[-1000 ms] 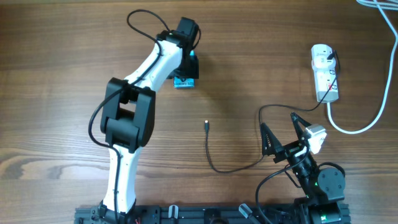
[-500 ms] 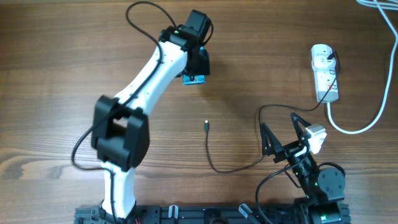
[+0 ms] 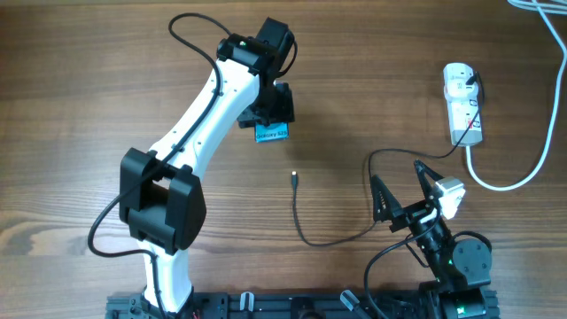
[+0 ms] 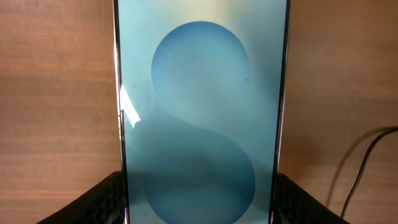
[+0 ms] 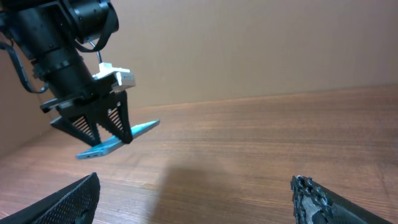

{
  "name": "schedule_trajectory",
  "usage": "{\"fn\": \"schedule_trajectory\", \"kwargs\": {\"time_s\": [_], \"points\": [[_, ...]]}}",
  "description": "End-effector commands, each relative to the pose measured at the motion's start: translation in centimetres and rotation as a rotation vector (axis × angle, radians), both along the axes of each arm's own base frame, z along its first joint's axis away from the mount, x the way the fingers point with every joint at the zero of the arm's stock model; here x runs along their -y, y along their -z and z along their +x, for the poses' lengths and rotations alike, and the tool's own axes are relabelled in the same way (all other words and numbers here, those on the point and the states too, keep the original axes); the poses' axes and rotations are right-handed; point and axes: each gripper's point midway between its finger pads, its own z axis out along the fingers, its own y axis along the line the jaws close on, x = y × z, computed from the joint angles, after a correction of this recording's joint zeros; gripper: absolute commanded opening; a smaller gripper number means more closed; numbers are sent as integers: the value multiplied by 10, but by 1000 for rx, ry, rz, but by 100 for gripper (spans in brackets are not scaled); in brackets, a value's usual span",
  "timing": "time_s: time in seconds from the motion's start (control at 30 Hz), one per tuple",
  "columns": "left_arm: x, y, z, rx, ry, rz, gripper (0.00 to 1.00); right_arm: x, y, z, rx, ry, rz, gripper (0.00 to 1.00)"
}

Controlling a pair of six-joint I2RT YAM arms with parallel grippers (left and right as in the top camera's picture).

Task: Plug charger to phone and switch on socket
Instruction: 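Lift the phone with the left gripper and carry it toward center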

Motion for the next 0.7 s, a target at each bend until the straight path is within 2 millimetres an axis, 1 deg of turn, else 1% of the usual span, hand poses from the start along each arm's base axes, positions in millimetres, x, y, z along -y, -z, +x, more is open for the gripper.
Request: {"fn": "schedule_trajectory", "kwargs": {"time_s": [0.0,0.3,0.4,0.53,0.67], "points": [[1,-4,-13,-54,-13,-30,31,1,-3,0,11,5,7,100],[-1,-4,-31,-133,-14,-29,30,1,-3,0,11,5,7,100],[5,-3,-36,-164,-13,-64,28,1,-3,0,11,5,7,100],[7,5,-42,-218,-54,-67,27,1,-3,0,11,5,7,100],[11,13,-43,-250,-61,-80,27,1,-3,0,11,5,7,100]]}}
